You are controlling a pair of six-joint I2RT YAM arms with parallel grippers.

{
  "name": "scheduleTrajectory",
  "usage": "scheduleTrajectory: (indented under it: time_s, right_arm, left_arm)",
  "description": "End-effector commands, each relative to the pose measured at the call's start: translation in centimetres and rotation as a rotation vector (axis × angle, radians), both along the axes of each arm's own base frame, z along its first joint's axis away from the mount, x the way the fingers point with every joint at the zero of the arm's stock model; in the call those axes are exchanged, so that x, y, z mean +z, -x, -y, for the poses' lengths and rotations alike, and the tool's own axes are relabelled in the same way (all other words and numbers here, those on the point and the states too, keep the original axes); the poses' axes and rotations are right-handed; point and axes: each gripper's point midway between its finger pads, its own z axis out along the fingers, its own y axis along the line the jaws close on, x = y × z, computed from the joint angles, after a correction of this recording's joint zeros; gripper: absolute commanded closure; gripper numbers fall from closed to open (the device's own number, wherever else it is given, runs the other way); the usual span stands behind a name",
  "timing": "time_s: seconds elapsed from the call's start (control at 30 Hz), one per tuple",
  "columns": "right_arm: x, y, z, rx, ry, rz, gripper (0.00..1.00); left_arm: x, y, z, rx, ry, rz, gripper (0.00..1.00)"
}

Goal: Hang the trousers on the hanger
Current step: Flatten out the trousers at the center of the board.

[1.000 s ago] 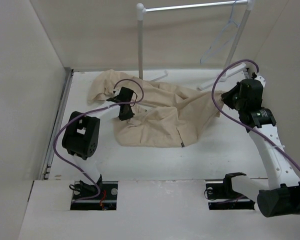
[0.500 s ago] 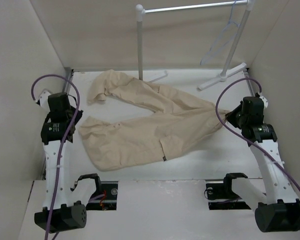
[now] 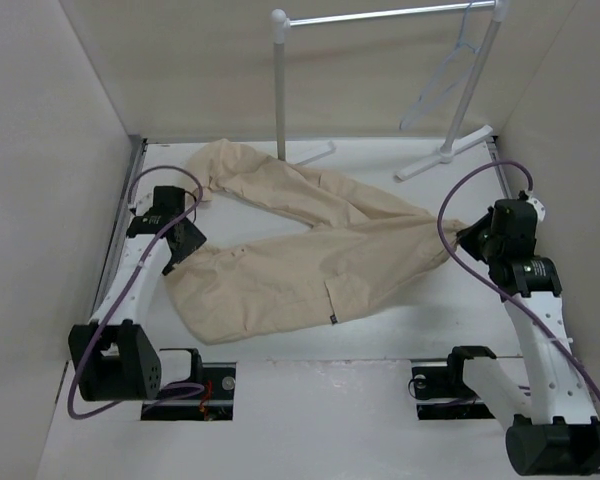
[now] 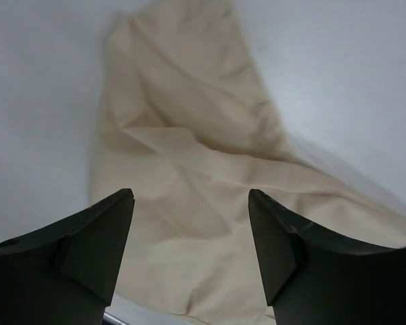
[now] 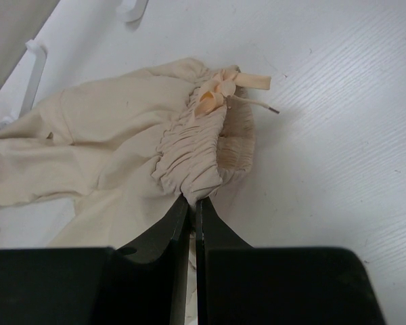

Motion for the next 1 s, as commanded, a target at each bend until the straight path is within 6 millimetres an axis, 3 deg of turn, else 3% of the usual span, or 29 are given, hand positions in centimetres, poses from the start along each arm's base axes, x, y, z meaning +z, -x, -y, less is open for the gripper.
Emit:
scheduleTrajectory:
  time_s: [0.0, 0.1, 0.4, 0.47, 0.5, 0.53, 0.6, 0.63, 0.73, 0.77, 0.97]
  right_arm:
    - [0.8, 0.1, -0.4, 0.025, -0.004, 0.042, 0.95]
    - [-0.3, 0.5, -1.5, 0.066, -0.012, 0.018, 0.95]
    - [-3.2, 1.9, -5.6, 0.194, -0.046, -0.041, 0.95]
    - [-3.6, 2.3, -5.6, 0.192, -0.036, -0.053, 0.95]
    - [-3.6, 2.3, -5.6, 0.191, -0.034, -0.051, 0.95]
    - [-3.2, 2.4, -5.3, 0.189, -0.028, -0.040, 0.95]
    - [-2.7, 2.3, -4.9, 0.175, -0.026, -0.025, 0.95]
    - [-2.6, 2.3, -4.7, 0.171, -0.027, -0.022, 0.96]
    - [-2.9, 2.3, -5.0, 0.178, -0.042, -0.022, 0.96]
    - [-3.2, 2.3, -4.9, 0.176, -0.042, -0.024, 0.96]
    - [-4.4, 2.8, -4.8, 0.187, -0.025, -0.013, 0.96]
  left_arm:
    - [-3.1, 0.3, -1.1, 0.062, 0.074, -0.022, 0.32]
    - [-5.6, 0.2, -1.0, 0.109, 0.144, -0.037, 0.33]
    - [-9.5, -1.9, -3.0, 0.287, 0.200, 0.092, 0.34]
    - [-10.5, -2.0, -3.4, 0.297, 0.201, 0.080, 0.53]
    - [-10.9, -1.6, -3.7, 0.317, 0.206, 0.071, 0.73]
    - [-10.2, -1.3, -4.2, 0.341, 0.206, 0.089, 0.85]
    - [-8.4, -0.8, -4.6, 0.355, 0.194, 0.137, 0.92]
    - [-5.8, -0.2, -5.0, 0.365, 0.172, 0.184, 0.94]
    - [0.4, 2.6, -6.1, 0.397, 0.094, 0.254, 0.95]
    - [3.4, 4.5, -6.4, 0.409, 0.055, 0.287, 0.95]
    - [12.8, 11.1, -7.4, 0.477, -0.078, 0.338, 0.96]
